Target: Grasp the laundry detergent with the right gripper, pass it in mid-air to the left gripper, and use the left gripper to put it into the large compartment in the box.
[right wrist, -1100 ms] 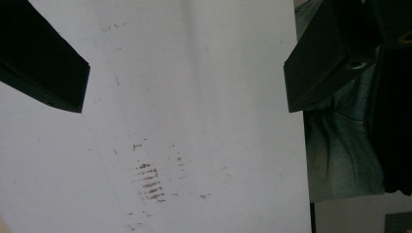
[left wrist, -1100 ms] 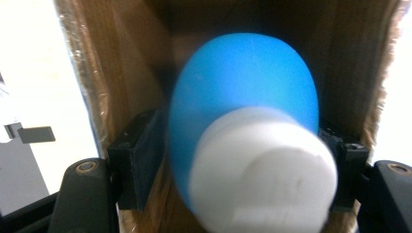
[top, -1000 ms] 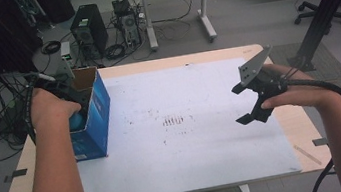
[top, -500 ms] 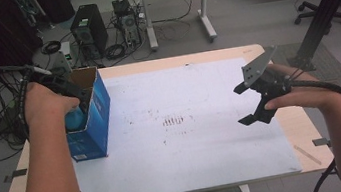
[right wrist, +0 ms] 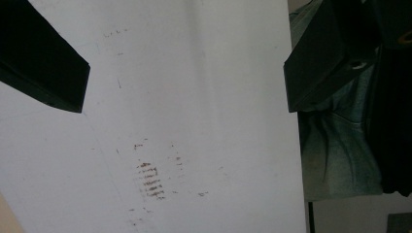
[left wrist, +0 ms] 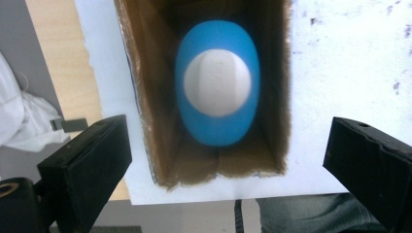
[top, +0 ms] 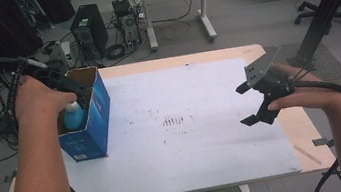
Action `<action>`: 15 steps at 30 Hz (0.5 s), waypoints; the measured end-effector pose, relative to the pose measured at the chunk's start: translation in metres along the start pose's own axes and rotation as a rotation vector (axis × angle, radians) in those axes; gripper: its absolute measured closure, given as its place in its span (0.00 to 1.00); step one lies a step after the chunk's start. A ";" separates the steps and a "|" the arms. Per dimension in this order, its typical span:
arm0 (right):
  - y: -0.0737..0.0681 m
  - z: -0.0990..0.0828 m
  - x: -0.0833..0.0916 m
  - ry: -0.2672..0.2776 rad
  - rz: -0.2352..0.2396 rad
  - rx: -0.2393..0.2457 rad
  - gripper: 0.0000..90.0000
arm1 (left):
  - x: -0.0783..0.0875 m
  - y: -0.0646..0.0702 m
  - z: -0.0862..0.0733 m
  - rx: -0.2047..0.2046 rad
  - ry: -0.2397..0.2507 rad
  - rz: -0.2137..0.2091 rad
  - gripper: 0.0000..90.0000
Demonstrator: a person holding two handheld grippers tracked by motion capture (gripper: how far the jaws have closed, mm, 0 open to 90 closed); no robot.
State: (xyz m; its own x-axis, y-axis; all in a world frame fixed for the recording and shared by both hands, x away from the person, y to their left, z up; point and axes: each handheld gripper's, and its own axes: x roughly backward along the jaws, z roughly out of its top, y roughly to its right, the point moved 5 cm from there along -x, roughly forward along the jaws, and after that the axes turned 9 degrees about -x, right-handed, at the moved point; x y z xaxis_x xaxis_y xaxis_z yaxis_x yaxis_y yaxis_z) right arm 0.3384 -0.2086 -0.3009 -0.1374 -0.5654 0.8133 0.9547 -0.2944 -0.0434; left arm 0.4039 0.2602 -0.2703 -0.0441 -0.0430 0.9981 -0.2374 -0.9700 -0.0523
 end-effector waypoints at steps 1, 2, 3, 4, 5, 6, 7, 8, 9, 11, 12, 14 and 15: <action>0.000 0.000 0.001 0.000 0.000 -0.001 0.03 | 0.003 0.001 0.000 -0.005 0.006 0.003 0.02; 0.000 0.000 0.001 0.000 -0.001 0.001 0.03 | 0.006 0.002 -0.001 -0.013 0.010 0.006 0.01; 0.000 0.000 0.002 -0.001 -0.001 -0.001 0.03 | 0.011 0.004 -0.001 -0.028 0.021 0.010 0.00; 0.000 0.001 0.002 -0.002 -0.002 -0.003 0.03 | 0.014 0.005 -0.001 -0.038 0.024 0.011 0.00; 0.000 0.001 0.003 0.000 -0.001 0.002 0.03 | 0.019 0.007 -0.002 -0.045 0.032 0.014 0.00; 0.000 0.002 0.003 -0.001 -0.003 0.003 0.03 | 0.022 0.009 -0.002 -0.061 0.035 0.017 0.00; 0.000 0.003 0.003 0.002 -0.003 0.003 0.03 | 0.025 0.010 -0.002 -0.068 0.037 0.019 0.00; 0.001 0.003 0.004 0.000 -0.003 0.004 0.03 | 0.030 0.013 -0.002 -0.081 0.039 0.019 0.00; 0.001 0.004 0.004 0.000 -0.004 0.004 0.03 | 0.034 0.015 -0.001 -0.093 0.046 0.020 0.00; 0.001 0.005 0.005 0.001 -0.005 0.001 0.03 | 0.041 0.019 -0.001 -0.119 0.055 0.023 0.00; 0.001 0.006 0.005 -0.001 -0.006 0.005 0.03 | 0.046 0.022 0.000 -0.135 0.060 0.024 0.00; 0.003 0.007 0.006 -0.003 -0.010 0.005 0.03 | 0.056 0.031 0.001 -0.184 0.079 0.027 0.00; 0.003 0.008 0.006 -0.004 -0.011 0.002 0.03 | 0.060 0.034 0.002 -0.197 0.086 0.021 0.00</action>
State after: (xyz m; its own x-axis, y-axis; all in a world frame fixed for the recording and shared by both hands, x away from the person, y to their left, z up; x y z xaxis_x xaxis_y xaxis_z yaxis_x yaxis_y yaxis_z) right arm 0.3427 -0.2074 -0.2914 -0.1466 -0.5594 0.8159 0.9536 -0.2992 -0.0338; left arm 0.3947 0.2239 -0.2125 -0.1314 -0.0341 0.9907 -0.4204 -0.9032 -0.0868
